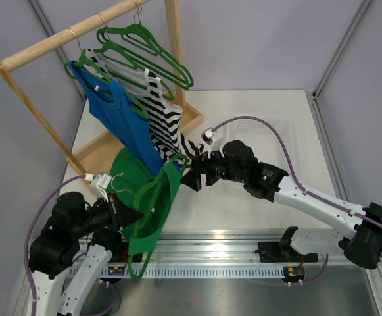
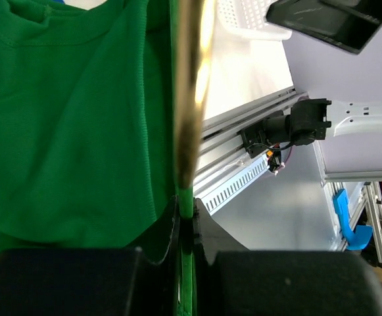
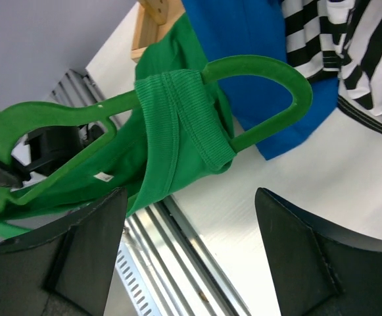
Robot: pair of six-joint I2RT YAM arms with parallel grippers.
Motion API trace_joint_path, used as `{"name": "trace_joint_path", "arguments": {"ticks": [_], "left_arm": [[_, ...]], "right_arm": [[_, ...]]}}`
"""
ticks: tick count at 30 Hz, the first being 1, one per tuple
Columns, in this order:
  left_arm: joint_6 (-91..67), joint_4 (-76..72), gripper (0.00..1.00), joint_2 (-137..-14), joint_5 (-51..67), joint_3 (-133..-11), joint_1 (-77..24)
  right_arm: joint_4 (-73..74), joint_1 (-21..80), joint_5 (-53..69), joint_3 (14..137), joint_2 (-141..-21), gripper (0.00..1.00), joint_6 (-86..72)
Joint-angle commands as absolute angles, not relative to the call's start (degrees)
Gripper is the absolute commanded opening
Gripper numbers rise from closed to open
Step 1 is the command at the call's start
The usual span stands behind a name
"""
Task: Remove the tank top from the hanger
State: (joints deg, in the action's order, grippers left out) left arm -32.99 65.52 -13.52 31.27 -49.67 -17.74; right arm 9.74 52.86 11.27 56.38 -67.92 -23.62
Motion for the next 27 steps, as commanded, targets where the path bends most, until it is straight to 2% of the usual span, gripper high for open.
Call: {"name": "trace_joint_path", "arguments": {"ticks": [1,8,13,15,17,18,19,21,22,25,27], "left_arm": [[-32.78,56.52,0.00,-15.37,38.23,-49.84,-17.49],[-31.91,53.00,0.00,-17.40,43.42,-47.29,-17.49],[-30.76,53.61,0.00,-18.81,43.59,-47.20,-17.49],[-30.24,53.70,0.00,-18.98,43.85,-47.29,-17.49],[-29.71,53.53,0.00,-19.07,44.03,-47.37,-17.49],[-29.53,53.53,0.00,-19.07,44.03,-47.29,-17.49],[-29.36,53.87,0.00,-19.33,43.51,-47.29,-17.49],[-28.39,54.40,0.00,-19.42,43.16,-47.29,-17.49],[-28.13,54.58,0.00,-19.51,42.89,-47.11,-17.49],[-26.46,56.42,0.00,-20.04,39.48,-47.72,-17.49],[-23.91,59.67,0.00,-20.65,37.80,-48.16,-17.49]], "right_arm": [[11.07,54.05,5.45,59.76,-70.31,0.85,-18.90],[9.06,55.72,5.36,62.66,-75.58,0.80,-16.61],[8.35,55.72,3.61,63.81,-78.40,0.60,-15.65],[8.35,55.72,3.08,64.16,-79.19,0.47,-14.95],[8.35,55.81,2.55,64.42,-79.80,0.43,-14.50],[8.35,55.72,2.11,64.42,-79.89,0.27,-14.07],[8.35,55.72,2.02,64.42,-79.89,0.17,-13.89],[8.26,55.72,1.32,64.16,-79.81,0.04,-13.54],[8.09,55.72,0.88,63.81,-79.46,0.00,-13.45],[9.83,55.72,-5.16,63.89,-78.58,0.00,-13.10],[11.24,55.72,-16.27,64.07,-77.61,0.00,-14.32]]}}
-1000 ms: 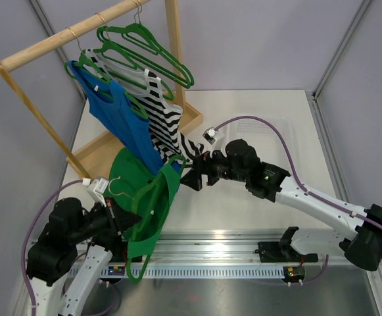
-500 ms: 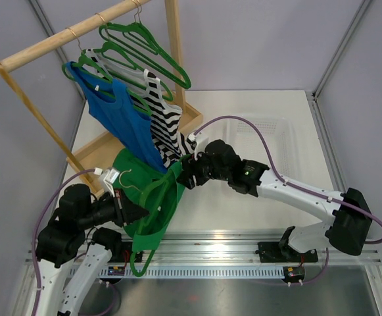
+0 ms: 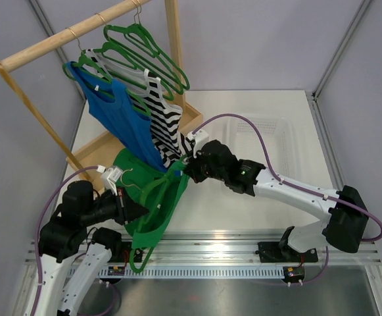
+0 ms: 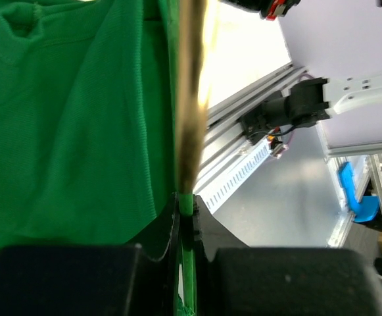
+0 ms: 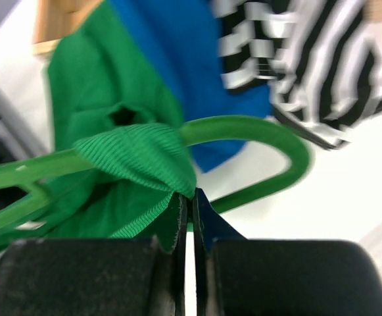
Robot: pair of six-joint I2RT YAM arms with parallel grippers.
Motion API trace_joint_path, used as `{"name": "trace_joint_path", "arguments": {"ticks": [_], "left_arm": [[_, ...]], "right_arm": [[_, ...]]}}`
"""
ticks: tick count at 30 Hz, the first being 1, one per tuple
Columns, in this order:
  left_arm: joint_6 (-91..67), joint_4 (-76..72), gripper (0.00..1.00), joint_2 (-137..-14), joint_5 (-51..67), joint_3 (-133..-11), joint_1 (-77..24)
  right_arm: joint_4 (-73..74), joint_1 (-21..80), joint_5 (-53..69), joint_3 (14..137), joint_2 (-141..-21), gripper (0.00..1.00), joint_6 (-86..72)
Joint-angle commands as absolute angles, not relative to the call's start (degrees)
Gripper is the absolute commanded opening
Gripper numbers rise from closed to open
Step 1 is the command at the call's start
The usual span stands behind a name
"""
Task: Remove the tank top from the hanger
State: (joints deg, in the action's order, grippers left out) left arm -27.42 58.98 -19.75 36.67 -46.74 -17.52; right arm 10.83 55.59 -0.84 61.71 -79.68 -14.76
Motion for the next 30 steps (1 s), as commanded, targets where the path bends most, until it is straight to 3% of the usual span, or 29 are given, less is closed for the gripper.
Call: {"name": "trace_joint_path", "arguments": {"ticks": [1,9,17,30], "left_arm": [[-23.30,60.81,0.00,-20.57,38.23,-48.25,-17.49],[-19.95,61.79,0.00,-18.81,45.96,-48.69,-17.49],[-18.99,61.88,0.00,-20.92,43.94,-46.93,-17.75],[-18.55,60.73,0.00,-19.87,43.51,-50.09,-19.16]], "right_arm": [[12.73,55.55,-19.48,64.77,-77.35,0.00,-14.67],[21.70,46.77,-27.07,71.89,-81.91,0.00,-20.73],[23.90,44.92,-26.54,73.47,-82.08,0.00,-23.82],[29.97,35.95,-5.65,78.15,-91.23,0.00,-24.52]]}}
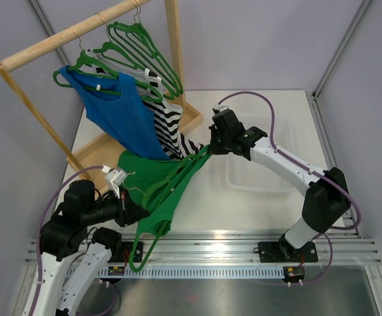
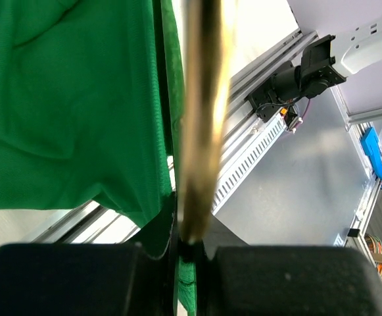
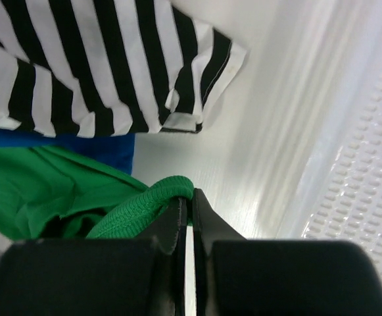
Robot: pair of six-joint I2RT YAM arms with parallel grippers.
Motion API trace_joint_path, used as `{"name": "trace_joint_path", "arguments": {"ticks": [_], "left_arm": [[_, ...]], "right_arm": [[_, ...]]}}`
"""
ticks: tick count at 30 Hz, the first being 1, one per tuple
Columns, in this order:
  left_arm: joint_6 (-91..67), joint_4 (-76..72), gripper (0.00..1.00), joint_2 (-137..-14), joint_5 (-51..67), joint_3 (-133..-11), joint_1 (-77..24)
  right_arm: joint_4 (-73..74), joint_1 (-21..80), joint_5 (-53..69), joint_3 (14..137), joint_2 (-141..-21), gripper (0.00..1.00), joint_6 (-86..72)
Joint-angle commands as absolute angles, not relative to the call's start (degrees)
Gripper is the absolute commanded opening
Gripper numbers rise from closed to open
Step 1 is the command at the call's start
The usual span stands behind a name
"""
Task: Remove the tank top from the hanger
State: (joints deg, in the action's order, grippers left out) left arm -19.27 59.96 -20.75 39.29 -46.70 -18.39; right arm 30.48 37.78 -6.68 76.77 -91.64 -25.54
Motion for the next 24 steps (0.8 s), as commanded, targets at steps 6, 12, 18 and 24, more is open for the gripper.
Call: {"name": "trace_joint_path", "arguments": {"ticks": [6,12,18,24], "left_arm": [[-26.01,48.80,0.00,-15.12,34.90,-56.85,-19.07],[-27.16,25.72,0.00,-17.48,23.84,-59.58,-18.37],[-24.00,4.98,0.00,-22.85,14.01,-66.61,-18.19],[-19.44,-9.58,0.00,-28.90,10.99,-71.44,-18.02]], "right_arm": [[17.51,35.95,19.39,63.23,-80.09,0.00,-25.57],[15.90,36.04,30.94,54.86,-70.24,0.00,-25.23],[15.04,36.04,22.77,46.78,-66.71,0.00,-27.77],[12.83,36.04,18.81,41.58,-61.90,0.00,-32.16]]}}
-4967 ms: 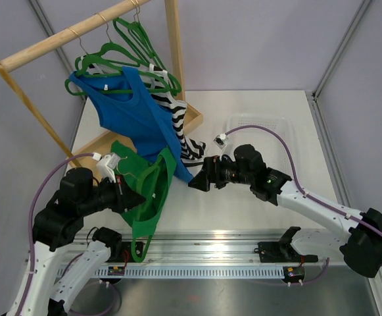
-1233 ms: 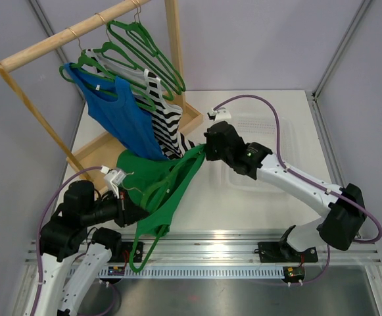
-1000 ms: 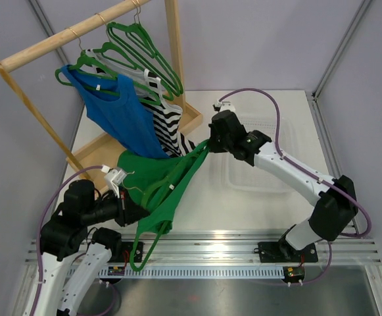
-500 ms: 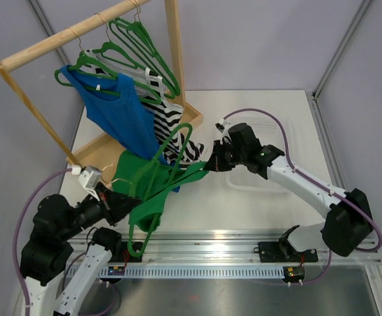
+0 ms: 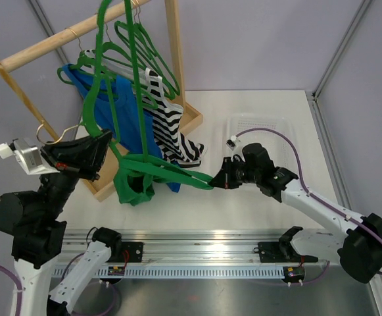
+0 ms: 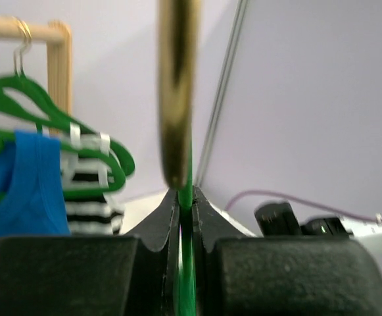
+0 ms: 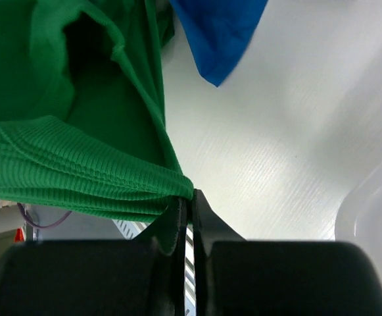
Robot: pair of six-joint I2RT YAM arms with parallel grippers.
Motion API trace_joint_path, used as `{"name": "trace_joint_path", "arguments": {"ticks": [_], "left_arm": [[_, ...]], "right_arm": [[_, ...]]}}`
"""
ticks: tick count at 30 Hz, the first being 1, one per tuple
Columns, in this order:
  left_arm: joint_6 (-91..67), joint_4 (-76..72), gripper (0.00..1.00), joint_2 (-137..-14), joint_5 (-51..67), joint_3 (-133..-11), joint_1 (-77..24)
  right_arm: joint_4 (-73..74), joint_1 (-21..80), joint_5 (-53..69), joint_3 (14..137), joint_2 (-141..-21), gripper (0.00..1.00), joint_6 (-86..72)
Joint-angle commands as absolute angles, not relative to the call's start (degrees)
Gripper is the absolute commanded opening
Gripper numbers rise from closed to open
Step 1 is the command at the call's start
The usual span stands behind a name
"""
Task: Remove the tank top from the hanger
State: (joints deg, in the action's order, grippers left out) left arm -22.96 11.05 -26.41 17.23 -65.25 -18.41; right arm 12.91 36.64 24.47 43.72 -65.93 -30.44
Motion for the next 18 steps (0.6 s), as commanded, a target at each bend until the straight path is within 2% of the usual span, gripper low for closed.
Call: {"name": "trace_joint_path", "arguments": {"ticks": [1,3,7,10,11,18], "left_arm": [[-18.99,-9.23,0.00,-30.05,11.16,-72.93,-18.02],[-17.50,-9.23,0.00,-31.81,14.22,-75.05,-18.02],[-16.44,-9.32,0.00,-30.68,11.35,-73.39,-18.02],[-15.82,-0.91,0.00,-29.62,7.30,-75.23,-18.02],[-15.65,5.99,0.00,-29.45,6.86,-76.02,-18.02],[-14.06,34.78,0.00,-22.95,-1.82,-75.42,-17.93]], "right_arm": [[13.27,36.04,18.03,41.49,-60.57,0.00,-32.52],[15.80,36.04,17.06,42.71,-55.93,0.00,-32.17],[21.70,36.04,16.00,48.50,-47.65,0.00,-30.77],[26.88,36.04,12.66,55.26,-44.48,0.00,-29.01],[28.11,36.04,13.09,58.85,-44.56,0.00,-28.48],[28.92,36.04,21.70,64.95,-52.28,0.00,-26.98]]}}
